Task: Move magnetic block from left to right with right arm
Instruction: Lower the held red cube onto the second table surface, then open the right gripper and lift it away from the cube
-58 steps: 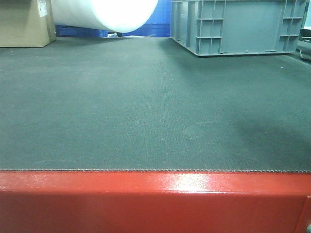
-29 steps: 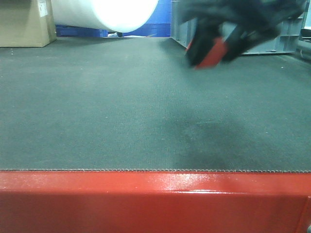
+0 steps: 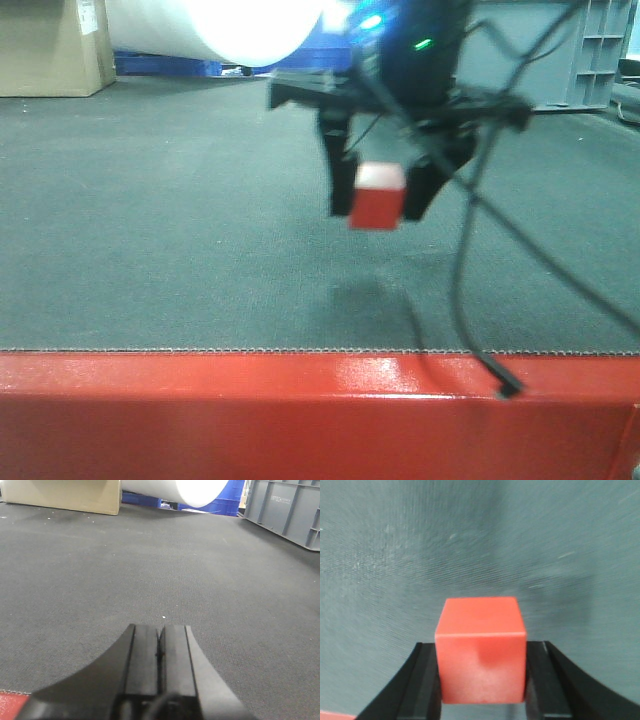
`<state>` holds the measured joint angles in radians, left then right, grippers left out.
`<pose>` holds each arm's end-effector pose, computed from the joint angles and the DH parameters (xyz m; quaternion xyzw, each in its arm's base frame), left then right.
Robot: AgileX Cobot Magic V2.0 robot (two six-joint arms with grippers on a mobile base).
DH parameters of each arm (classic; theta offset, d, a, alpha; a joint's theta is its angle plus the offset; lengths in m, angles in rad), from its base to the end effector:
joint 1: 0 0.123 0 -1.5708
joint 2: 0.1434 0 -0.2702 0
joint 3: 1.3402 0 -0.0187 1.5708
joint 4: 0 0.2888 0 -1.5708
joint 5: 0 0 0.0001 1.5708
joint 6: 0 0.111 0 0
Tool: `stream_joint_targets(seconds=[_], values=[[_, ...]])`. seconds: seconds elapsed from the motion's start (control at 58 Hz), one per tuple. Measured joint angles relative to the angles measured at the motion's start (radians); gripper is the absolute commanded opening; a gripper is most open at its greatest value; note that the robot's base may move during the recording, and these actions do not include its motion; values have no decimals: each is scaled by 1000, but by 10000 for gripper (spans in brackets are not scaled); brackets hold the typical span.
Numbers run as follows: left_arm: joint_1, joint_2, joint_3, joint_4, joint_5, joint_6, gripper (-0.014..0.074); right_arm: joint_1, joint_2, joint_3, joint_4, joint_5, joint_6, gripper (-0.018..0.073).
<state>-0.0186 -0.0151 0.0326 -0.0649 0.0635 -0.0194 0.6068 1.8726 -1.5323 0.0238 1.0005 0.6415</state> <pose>0.1298 -0.0029 0.1969 -0.0216 0.7045 -0.0379 0.7083 0.3562 0.2500 0.2072 0.0219 0.9871 0.1011 0.1218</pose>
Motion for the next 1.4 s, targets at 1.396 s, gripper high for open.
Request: stream_joint_targets(seconds=[1.396], values=[[0,0,0,0,0,0,-117,54,-76,-131,-130,143,-9,509]])
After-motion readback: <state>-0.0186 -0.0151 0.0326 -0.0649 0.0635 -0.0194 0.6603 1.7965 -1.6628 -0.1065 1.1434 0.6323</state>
